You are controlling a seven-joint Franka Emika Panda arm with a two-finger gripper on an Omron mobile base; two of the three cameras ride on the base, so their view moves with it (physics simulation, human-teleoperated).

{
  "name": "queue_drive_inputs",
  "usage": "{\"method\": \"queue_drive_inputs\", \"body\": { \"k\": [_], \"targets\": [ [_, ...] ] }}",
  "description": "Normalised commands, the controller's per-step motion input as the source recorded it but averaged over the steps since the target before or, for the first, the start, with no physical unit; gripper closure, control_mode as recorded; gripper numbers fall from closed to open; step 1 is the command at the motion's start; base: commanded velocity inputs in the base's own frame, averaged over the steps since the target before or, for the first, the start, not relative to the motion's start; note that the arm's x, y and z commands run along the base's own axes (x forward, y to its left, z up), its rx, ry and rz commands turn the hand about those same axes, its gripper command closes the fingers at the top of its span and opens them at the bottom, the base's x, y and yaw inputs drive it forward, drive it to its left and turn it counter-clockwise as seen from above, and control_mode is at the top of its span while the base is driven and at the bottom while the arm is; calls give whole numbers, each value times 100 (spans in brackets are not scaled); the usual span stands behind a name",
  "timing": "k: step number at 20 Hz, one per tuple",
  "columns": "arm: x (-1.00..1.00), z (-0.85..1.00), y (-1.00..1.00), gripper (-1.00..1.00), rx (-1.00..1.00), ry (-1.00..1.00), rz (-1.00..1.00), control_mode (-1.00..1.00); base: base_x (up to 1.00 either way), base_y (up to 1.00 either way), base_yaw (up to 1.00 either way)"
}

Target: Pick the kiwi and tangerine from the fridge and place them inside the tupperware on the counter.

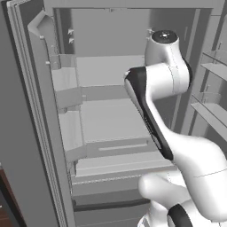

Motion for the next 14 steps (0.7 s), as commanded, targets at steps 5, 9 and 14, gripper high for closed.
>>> {"method": "queue_drive_inputs", "body": {
  "k": [5,9,14],
  "targets": [
    [88,6,0,-100,0,0,0,-100,0,0,0],
    [63,4,0,-100,0,0,-3,-100,0,0,0],
    [48,1,0,-100,0,-1,-1,-100,0,0,0]
  ]
}}
